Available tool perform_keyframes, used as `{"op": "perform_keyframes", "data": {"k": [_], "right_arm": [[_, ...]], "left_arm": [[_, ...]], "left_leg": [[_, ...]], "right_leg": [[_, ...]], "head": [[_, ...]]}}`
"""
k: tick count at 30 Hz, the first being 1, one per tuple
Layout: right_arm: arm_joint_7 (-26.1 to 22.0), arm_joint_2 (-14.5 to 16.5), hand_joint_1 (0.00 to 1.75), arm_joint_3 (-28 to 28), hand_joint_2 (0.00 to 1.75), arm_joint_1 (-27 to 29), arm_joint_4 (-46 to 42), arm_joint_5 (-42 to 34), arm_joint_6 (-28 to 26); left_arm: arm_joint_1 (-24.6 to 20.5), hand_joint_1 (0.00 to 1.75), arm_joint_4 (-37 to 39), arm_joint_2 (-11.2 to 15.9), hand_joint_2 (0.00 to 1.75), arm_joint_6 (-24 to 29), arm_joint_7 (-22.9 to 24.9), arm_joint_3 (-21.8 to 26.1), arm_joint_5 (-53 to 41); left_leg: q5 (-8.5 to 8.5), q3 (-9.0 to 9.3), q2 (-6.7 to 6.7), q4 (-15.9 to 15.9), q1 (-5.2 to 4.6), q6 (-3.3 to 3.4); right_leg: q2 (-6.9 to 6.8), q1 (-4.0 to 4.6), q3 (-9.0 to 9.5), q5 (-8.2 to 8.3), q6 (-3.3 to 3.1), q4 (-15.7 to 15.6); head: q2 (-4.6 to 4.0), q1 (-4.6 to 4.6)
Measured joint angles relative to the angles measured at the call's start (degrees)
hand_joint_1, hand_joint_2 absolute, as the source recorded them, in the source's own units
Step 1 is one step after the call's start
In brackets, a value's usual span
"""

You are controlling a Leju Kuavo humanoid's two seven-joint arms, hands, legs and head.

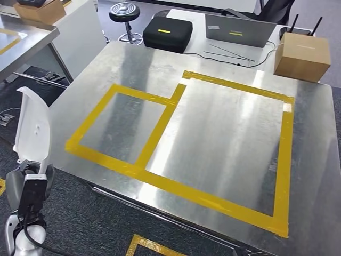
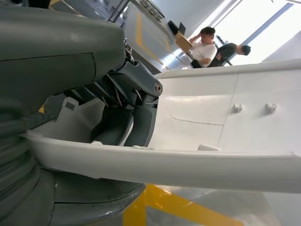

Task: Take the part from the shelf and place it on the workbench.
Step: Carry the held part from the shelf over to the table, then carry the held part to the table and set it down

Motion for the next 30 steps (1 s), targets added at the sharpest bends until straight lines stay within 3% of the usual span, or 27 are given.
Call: {"op": "perform_keyframes", "data": {"k": [2, 3, 5, 6, 8, 10, 11, 13, 15, 16, 17, 18, 19, 21, 23, 24, 26, 27, 28, 30], "right_arm": [[0.0, 0.0, 0.0, 0.0, 0.0, 0.1, 0.0, 0.0, 0.0], [0.0, 0.0, 0.0, 0.0, 0.0, 0.2, 0.0, 0.1, 0.0], [0.0, 0.0, 0.0, 0.0, 0.0, 0.2, 0.0, 0.3, 0.0], [0.0, 0.0, 0.0, 0.0, 0.0, 0.1, 0.0, 0.4, 0.0], [0.0, 0.0, 0.0, 0.0, 0.0, 0.0, 0.0, 0.7, 0.0], [0.1, -0.1, 0.0, 0.0, 0.0, 0.2, 0.0, 0.9, 0.0], [0.1, -0.1, 0.0, 0.0, 0.0, 0.4, 0.0, 1.0, 0.0], [0.1, -0.1, 0.0, 0.0, 0.0, 0.5, 0.0, 1.1, 0.0], [0.1, 0.0, 0.0, 0.0, 0.0, 0.3, 0.0, 1.3, 0.1], [0.1, 0.0, 0.0, 0.0, 0.0, 0.2, 0.0, 1.4, 0.2], [0.1, 0.0, 0.0, 0.0, 0.0, 0.2, 0.0, 1.6, 0.2], [0.1, 0.0, 0.0, -0.1, 0.0, 0.2, 0.0, 1.8, 0.2], [0.1, 0.0, 0.0, -0.1, 0.0, 0.2, 0.0, 2.0, 0.1], [0.1, 0.0, 0.0, -0.3, 0.0, 0.2, 0.0, 2.3, 0.1], [0.1, 0.0, 0.0, -0.4, 0.0, -0.1, 0.0, 2.5, 0.0], [0.2, 0.0, 0.0, -0.5, 0.0, -0.2, 0.0, 2.5, 0.0], [0.3, 0.0, 0.0, -0.5, 0.0, -0.1, 0.0, 2.8, -0.2], [0.4, 0.0, 0.0, -0.5, 0.0, -0.1, 0.0, 3.0, -0.4], [0.5, 0.0, 0.0, -0.6, 0.0, 0.0, 0.0, 3.2, -0.7], [0.7, 0.0, 0.0, -0.6, 0.0, -0.1, 0.0, 3.9, -1.3]], "left_arm": [[0.0, 1.55, 0.5, 0.2, 1.75, 0.0, 0.0, 0.0, 0.0], [-0.1, 1.55, 0.7, 0.2, 1.75, 0.0, 0.0, 0.0, 0.0], [-0.2, 1.55, 1.1, 0.3, 1.75, 0.0, 0.0, 0.1, 0.1], [-0.3, 1.55, 1.3, 0.3, 1.75, -0.1, 0.0, 0.1, 0.3], [-0.6, 1.55, 1.8, 0.3, 1.75, -0.3, 0.0, 0.1, 0.5], [-0.8, 1.55, 2.3, 0.2, 1.75, -0.4, 0.0, 0.1, 0.6], [-1.0, 1.55, 2.4, 0.1, 1.75, -0.4, 0.0, 0.1, 0.6], [-1.2, 1.55, 2.7, 0.0, 1.75, -0.5, -0.1, 0.1, 0.6], [-1.3, 1.55, 3.1, 0.0, 1.75, -0.6, -0.3, 0.2, 0.2], [-1.3, 1.55, 3.2, 0.0, 1.75, -0.5, -0.3, 0.1, -0.1], [-1.4, 1.55, 3.4, 0.0, 1.75, -0.5, -0.4, 0.1, -0.5], [-1.5, 1.55, 3.6, 0.1, 1.75, -0.4, -0.4, 0.0, -0.9], [-1.6, 1.55, 3.7, 0.1, 1.75, -0.3, -0.4, 0.0, -1.2], [-2.1, 1.55, 4.0, 0.1, 1.75, -0.2, -0.4, -0.1, -1.7], [-2.5, 1.55, 4.2, 0.2, 1.75, -0.1, -0.4, -0.2, -1.8], [-2.6, 1.55, 4.3, 0.3, 1.75, -0.1, -0.4, -0.2, -1.8], [-2.9, 1.55, 4.5, 0.5, 1.75, 0.0, -0.4, -0.4, -2.1], [-3.0, 1.55, 4.6, 0.5, 1.75, 0.0, -0.4, -0.4, -2.2], [-3.2, 1.55, 4.7, 0.6, 1.75, 0.1, -0.3, -0.5, -2.4], [-3.8, 1.55, 5.0, 0.8, 1.75, 0.1, -0.1, -0.6, -2.7]], "left_leg": [[-1.31, -3.67, -0.26, 5.7, 0.04, -0.13], [-0.26, -4.23, -0.32, 5.8, 0.1, -0.15], [4.35, -2.08, -1.1, 0.0, 0.41, -0.29], [6.21, -0.36, -2.27, -3.9, 0.69, -0.45], [7.6, 1.74, -4.2, -8.6, 1.08, -0.28], [7.44, 1.93, -4.09, -9.2, 1.08, 0.59], [7.54, 1.95, -3.6, -9.3, 1.1, 1.02], [7.66, 2.07, -2.54, -9.5, 1.21, 1.85], [7.54, 2.14, -1.35, -9.5, 1.06, 2.34], [7.46, 2.17, -0.71, -9.5, 0.97, 2.45], [7.38, 2.24, -0.12, -9.5, 0.87, 2.52], [7.28, 2.35, 0.46, -9.5, 0.78, 2.56], [7.14, 2.55, 1.0, -9.5, 0.71, 2.53], [6.74, 3.1, 2.03, -9.5, 0.49, 2.29], [6.33, 3.49, 2.97, -9.4, 0.14, 1.82], [6.21, 3.58, 3.42, -9.4, 0.01, 1.57], [6.04, 3.77, 4.1, -9.6, 0.01, 1.04], [5.7, 3.73, 3.72, -9.4, 0.09, 0.7], [5.71, 3.62, 3.12, -9.3, 0.1, 0.85], [5.96, 3.45, 1.88, -9.4, 0.09, 2.11]], "right_leg": [[1.16, -0.07, 0.07, -0.07, -0.06, 0.0], [1.79, -0.13, 0.15, -0.11, -0.02, 0.0], [3.12, -0.38, 0.39, -0.23, 0.31, 0.1], [3.77, -0.41, 0.39, -0.34, 0.64, 0.3], [4.93, -0.4, 0.09, -0.4, 1.38, 0.5], [5.86, -0.48, -0.3, -0.12, 2.09, 0.1], [5.6, -0.5, -0.41, -0.09, 2.4, 0.1], [3.34, -0.33, -1.64, -1.66, 2.88, 2.6], [0.81, -0.19, -4.88, -5.27, 3.19, 9.6], [0.38, -0.21, -6.73, -6.84, 3.28, 13.4], [0.17, -0.21, -7.99, -7.56, 3.29, 16.0], [0.05, -0.19, -8.24, -7.2, 3.23, 16.5], [-0.14, -0.15, -7.19, -5.74, 3.06, 14.5], [-1.94, 0.19, -2.96, -2.11, 2.48, 6.6], [-3.62, 0.64, -0.11, -0.53, 1.88, 1.2], [-3.78, 0.83, 0.18, -0.6, 1.68, 0.5], [-2.63, 0.78, 0.11, -0.44, 1.25, 0.3], [-2.19, 0.67, 0.18, -0.36, 1.03, 0.1], [-1.85, 0.59, 0.28, -0.27, 0.93, 0.0], [-1.23, 0.63, 0.44, -0.33, 0.95, 0.1]], "head": [[0.0, -0.01], [0.0, 0.01], [0.01, -0.01], [0.01, -0.05], [0.0, -0.13], [0.0, -0.15], [0.01, -0.16], [-0.01, 0.29], [-0.02, 0.73], [-0.02, 0.75], [-0.01, 0.75], [-0.01, 0.78], [0.0, 0.77], [0.01, 0.78], [0.01, 0.74], [0.01, 0.71], [0.0, 0.69], [0.0, 0.67], [0.0, 0.62], [0.0, 0.38]]}}
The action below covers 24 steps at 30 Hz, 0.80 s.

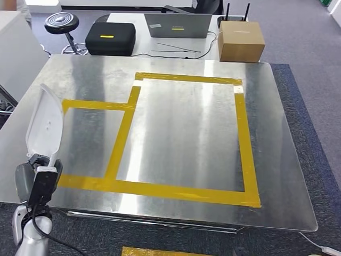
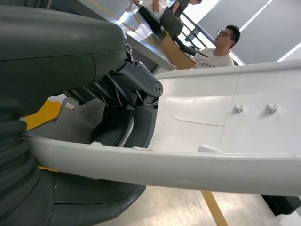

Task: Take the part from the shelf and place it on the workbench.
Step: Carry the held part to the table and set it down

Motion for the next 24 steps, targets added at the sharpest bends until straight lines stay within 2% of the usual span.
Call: {"op": "perform_keyframes", "data": {"k": [1, 2, 4, 5, 10, 13, 19, 24], "right_arm": [[0.1, 0.0, 0.0, 0.0, 0.0, 0.0, 0.0, 0.3, -0.2], [0.2, 0.1, 0.0, 0.0, 0.0, 0.0, 0.0, 0.5, -0.4], [0.3, 0.1, 0.0, 0.0, 0.0, 0.0, 0.0, 0.8, -0.5], [0.3, 0.1, 0.0, 0.0, 0.0, 0.0, 0.0, 0.9, -0.5], [0.4, 0.1, 0.0, 0.0, 0.0, 0.0, 0.0, 1.7, -0.5], [0.6, 0.1, 0.0, 0.0, 0.0, -0.1, 0.0, 2.5, -0.4], [1.4, 0.3, 0.0, 0.0, 0.0, -0.5, 0.0, 4.4, -0.2], [1.7, 0.5, 0.0, 0.0, 0.0, -0.6, 0.0, 5.3, 0.0]], "left_arm": [[-0.3, 1.55, 0.2, 0.1, 1.75, 0.0, 0.1, 0.0, -0.1], [-0.7, 1.55, 0.3, 0.2, 1.75, 0.0, 0.3, -0.1, -0.3], [-1.1, 1.55, 0.6, 0.3, 1.75, -0.1, 0.4, -0.2, -0.4], [-1.2, 1.55, 0.7, 0.3, 1.75, -0.1, 0.4, -0.2, -0.6], [-2.4, 1.55, 1.1, 0.4, 1.75, -0.5, 2.6, -1.1, -2.7], [-4.7, 1.55, 2.0, 0.5, 1.75, 0.6, 7.1, -2.6, -7.1], [-11.7, 1.55, 8.9, 0.6, 1.75, 6.8, 17.2, -7.1, -22.2], [-16.4, 1.55, 15.1, 0.6, 1.75, 7.4, 21.4, -11.7, -31.2]], "left_leg": [[0.47, 0.08, -0.06, -0.5, -0.01, 0.28], [0.66, 0.23, -0.02, -0.8, 0.04, -0.02], [0.9, 0.37, -0.01, -1.1, 0.14, -1.23], [0.97, 0.39, -0.01, -1.2, 0.14, -1.33], [1.0, 0.39, -0.05, -1.2, 0.13, -1.36], [1.05, 0.39, -0.08, -1.2, 0.1, -1.33], [1.24, 0.38, -0.08, -1.2, 0.01, -1.21], [1.31, 0.38, -0.07, -1.2, -0.09, -1.17]], "right_leg": [[0.21, 0.11, -0.01, -0.07, 0.05, 0.1], [0.38, 0.15, -0.04, -0.13, 0.02, 0.1], [0.44, 0.15, -0.13, -0.13, -0.03, 0.1], [0.44, 0.16, -0.16, -0.13, -0.04, 0.1], [0.4, 0.15, -0.1, -0.13, -0.05, 0.1], [0.38, 0.08, -0.04, -0.03, 0.01, 0.1], [0.36, -0.04, 0.02, 0.26, 0.14, -0.1], [0.39, -0.13, 0.01, 0.36, 0.23, -0.1]], "head": [[0.0, -0.11], [0.0, -0.19], [0.01, -0.22], [0.01, -0.21], [0.01, -0.19], [0.01, -0.19], [0.01, -0.18], [0.0, -0.19]]}}
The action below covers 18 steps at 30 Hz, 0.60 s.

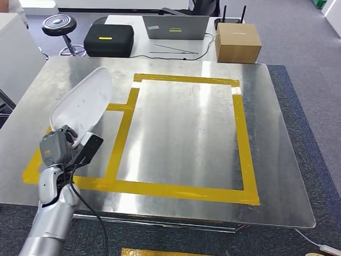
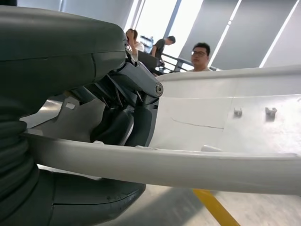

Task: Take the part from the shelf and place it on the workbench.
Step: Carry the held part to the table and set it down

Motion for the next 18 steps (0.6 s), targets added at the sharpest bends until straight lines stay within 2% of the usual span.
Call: {"op": "perform_keyframes", "data": {"k": [4, 10, 18], "right_arm": [[0.1, 0.1, 0.0, 0.0, 0.0, 0.0, 0.0, 0.3, 0.1], [0.3, 0.3, 0.0, 0.0, 0.0, -0.2, 0.0, 1.1, 0.1], [0.8, 0.5, 0.0, -0.3, 0.0, -0.3, 0.0, 1.9, -0.3]], "left_arm": [[-1.9, 1.55, 2.9, -0.1, 1.75, -0.1, 3.3, -2.5, -4.0], [-5.5, 1.55, 8.4, -0.2, 1.75, -0.4, 13.4, -5.5, -13.7], [-8.2, 1.55, 14.3, 0.6, 1.75, -0.5, 20.2, -6.7, -21.3]], "left_leg": [[0.01, 0.0, 0.01, 0.0, -0.01, 0.01], [0.02, 0.0, 0.0, 0.0, -0.02, 0.0], [0.02, -0.01, 0.0, 0.0, -0.01, 0.0]], "right_leg": [[0.02, -0.01, -0.02, 0.0, 0.0, 0.0], [0.01, -0.01, -0.02, 0.01, 0.01, 0.0], [0.02, -0.01, -0.02, 0.01, 0.01, 0.0]], "head": [[0.0, 0.01], [0.0, 0.0], [0.01, 0.0]]}}
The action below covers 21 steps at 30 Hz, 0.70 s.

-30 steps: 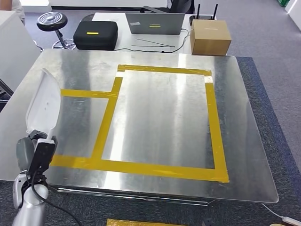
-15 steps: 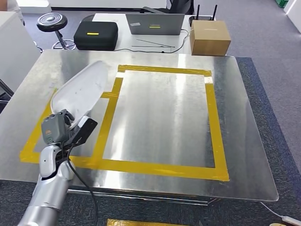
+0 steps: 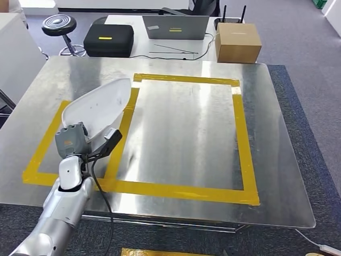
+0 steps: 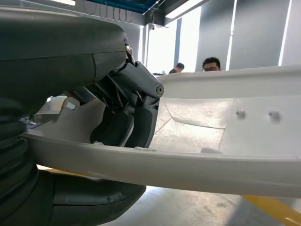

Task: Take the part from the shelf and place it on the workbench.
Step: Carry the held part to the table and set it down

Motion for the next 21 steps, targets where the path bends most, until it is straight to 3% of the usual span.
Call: {"op": "perform_keyframes", "data": {"k": [3, 7, 8, 11, 12, 21], "right_arm": [[0.1, 0.0, 0.0, -0.1, 0.0, 0.0, 0.0, 0.2, 0.0], [0.1, 0.1, 0.0, -0.1, 1.75, 0.0, 0.0, 0.3, -0.1], [0.1, 0.1, 0.0, -0.1, 1.75, 0.0, 0.0, 0.4, -0.1], [0.1, 0.1, 0.0, -0.3, 1.75, 0.0, 0.0, 0.4, -0.1], [0.0, 0.1, 0.0, -0.4, 1.75, 0.0, 0.0, 0.4, -0.1], [0.0, 0.1, 0.0, -1.7, 1.75, 0.1, 0.0, 0.6, -0.4]], "left_arm": [[-0.5, 1.55, 1.6, 0.5, 1.75, 0.1, 0.5, 0.0, -0.1], [-1.1, 1.73, 3.3, 1.1, 1.75, -0.1, 2.0, 0.0, -0.3], [-1.3, 1.52, 3.7, 1.4, 1.75, -0.2, 2.5, 0.0, -0.4], [-1.6, 0.22, 4.9, 2.3, 1.75, -0.1, 3.6, 0.2, -0.4], [-1.7, 0.0, 5.3, 2.6, 1.75, 0.0, 3.8, 0.4, -0.4], [-2.0, 0.0, 6.7, 4.1, 1.75, 1.7, 4.1, 3.7, -0.4]], "left_leg": [[0.0, -0.01, -0.01, 0.0, 0.0, 0.0], [0.0, -0.01, 0.0, 0.0, 0.0, 0.0], [0.0, -0.01, 0.0, 0.0, 0.0, 0.0], [0.01, -0.01, 0.0, 0.0, 0.0, 0.0], [0.01, -0.01, 0.0, 0.0, 0.0, 0.0], [0.04, -0.01, -0.01, 0.0, 0.0, -0.01]], "right_leg": [[-0.01, 0.0, 0.0, 0.0, 0.0, 0.0], [-0.01, 0.0, 0.0, 0.0, 0.0, 0.0], [0.0, 0.0, 0.0, 0.0, 0.0, 0.0], [0.0, 0.0, 0.0, 0.0, 0.0, 0.0], [0.0, 0.0, -0.01, 0.0, 0.0, 0.0], [-0.01, 0.0, 0.0, 0.0, 0.0, 0.0]], "head": [[-0.01, 0.01], [-0.02, 0.01], [-0.02, 0.01], [-0.01, 0.01], [-0.01, 0.0], [-0.01, 0.01]]}}
